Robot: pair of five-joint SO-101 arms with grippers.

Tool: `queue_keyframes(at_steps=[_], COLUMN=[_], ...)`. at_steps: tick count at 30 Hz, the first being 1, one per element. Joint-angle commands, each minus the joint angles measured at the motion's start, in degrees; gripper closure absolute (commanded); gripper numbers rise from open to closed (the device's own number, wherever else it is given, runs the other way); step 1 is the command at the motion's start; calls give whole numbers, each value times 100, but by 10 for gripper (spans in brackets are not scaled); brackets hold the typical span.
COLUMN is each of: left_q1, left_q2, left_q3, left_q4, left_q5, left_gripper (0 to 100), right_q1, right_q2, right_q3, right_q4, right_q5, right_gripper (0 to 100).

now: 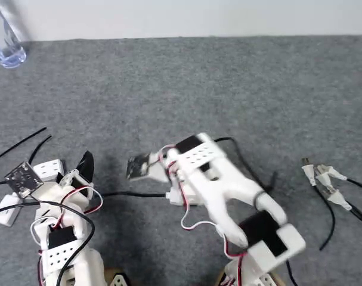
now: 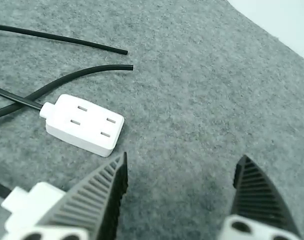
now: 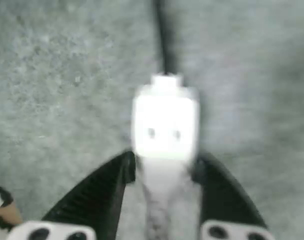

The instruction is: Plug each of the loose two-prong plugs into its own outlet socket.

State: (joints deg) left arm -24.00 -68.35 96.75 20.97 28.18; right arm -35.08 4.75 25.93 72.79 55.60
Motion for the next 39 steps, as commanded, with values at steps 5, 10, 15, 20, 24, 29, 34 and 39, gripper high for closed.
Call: queue_keyframes(at_steps=[5,10,15,20,24,29,34,39], left_q1=[18,18,18,18,26,35,44,44], left_q2=[-9,-9,-9,-9,-9,-9,-9,-9], left_q3=[-48,-48,-48,-48,-48,-48,-48,-48], left_q4=[-18,-18,-18,-18,-18,-18,-18,-18], left_q5=[-44,-44,-44,-44,-44,-44,-44,-44], left_gripper=[674,674,674,674,674,674,674,674], right_q1=[-426,-382,-382,-145,101,708,1305,1622], right_q2=[-321,-66,664,699,699,734,769,910], right_q3=[-26,-26,-105,-580,-1354,-3121,-4343,-4281], right_q4=[-145,-251,-497,-330,400,1218,1086,-646], right_q5=[-114,-70,-70,-62,431,536,536,527], right_gripper=[743,774,886,993,991,991,991,991])
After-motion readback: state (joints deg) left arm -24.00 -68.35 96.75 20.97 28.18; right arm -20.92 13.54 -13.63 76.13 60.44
